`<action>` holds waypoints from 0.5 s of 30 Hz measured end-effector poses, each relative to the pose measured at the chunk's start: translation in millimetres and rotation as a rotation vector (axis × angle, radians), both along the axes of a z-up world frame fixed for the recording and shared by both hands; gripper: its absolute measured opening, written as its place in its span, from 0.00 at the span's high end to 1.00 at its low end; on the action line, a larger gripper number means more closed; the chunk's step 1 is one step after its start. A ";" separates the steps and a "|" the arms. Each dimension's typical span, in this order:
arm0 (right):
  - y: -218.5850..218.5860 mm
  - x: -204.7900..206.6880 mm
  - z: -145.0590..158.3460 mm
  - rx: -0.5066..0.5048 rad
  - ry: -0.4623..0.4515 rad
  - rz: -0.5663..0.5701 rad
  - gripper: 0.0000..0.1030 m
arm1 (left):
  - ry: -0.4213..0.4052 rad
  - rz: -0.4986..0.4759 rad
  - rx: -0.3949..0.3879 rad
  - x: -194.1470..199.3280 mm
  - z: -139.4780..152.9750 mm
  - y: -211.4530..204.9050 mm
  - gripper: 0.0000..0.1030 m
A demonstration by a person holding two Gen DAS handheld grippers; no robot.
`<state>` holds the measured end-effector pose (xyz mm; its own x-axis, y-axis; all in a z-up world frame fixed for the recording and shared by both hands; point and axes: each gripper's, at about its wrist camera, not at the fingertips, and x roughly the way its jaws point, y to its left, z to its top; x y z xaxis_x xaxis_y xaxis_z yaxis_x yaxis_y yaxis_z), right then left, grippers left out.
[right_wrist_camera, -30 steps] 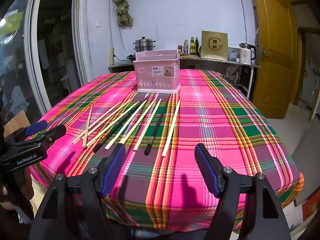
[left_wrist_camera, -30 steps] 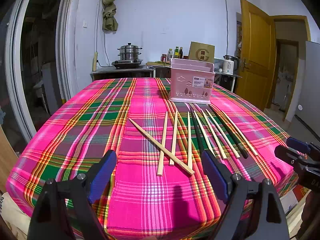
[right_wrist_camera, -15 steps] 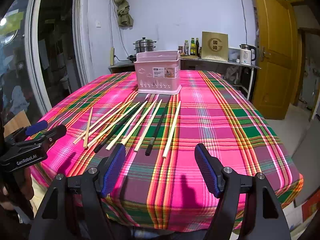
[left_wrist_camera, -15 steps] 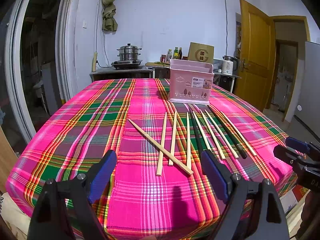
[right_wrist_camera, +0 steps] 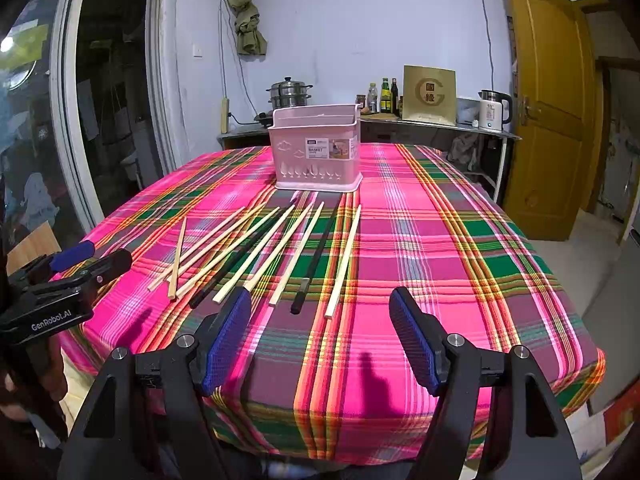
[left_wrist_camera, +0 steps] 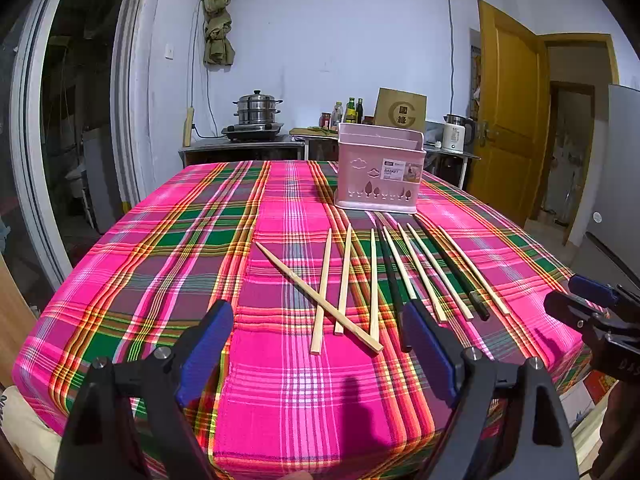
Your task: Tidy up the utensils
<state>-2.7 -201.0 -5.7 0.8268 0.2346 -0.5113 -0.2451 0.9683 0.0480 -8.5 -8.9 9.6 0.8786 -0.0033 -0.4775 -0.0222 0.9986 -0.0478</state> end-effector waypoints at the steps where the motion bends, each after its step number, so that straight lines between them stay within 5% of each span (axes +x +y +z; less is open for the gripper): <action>1: -0.1 0.2 0.5 0.000 0.000 0.000 0.30 | 0.000 0.000 -0.001 0.6 -1.5 1.7 0.14; 15: -0.7 0.5 0.1 0.000 -0.001 0.001 0.30 | 0.000 -0.003 -0.002 -0.3 -1.2 0.5 0.14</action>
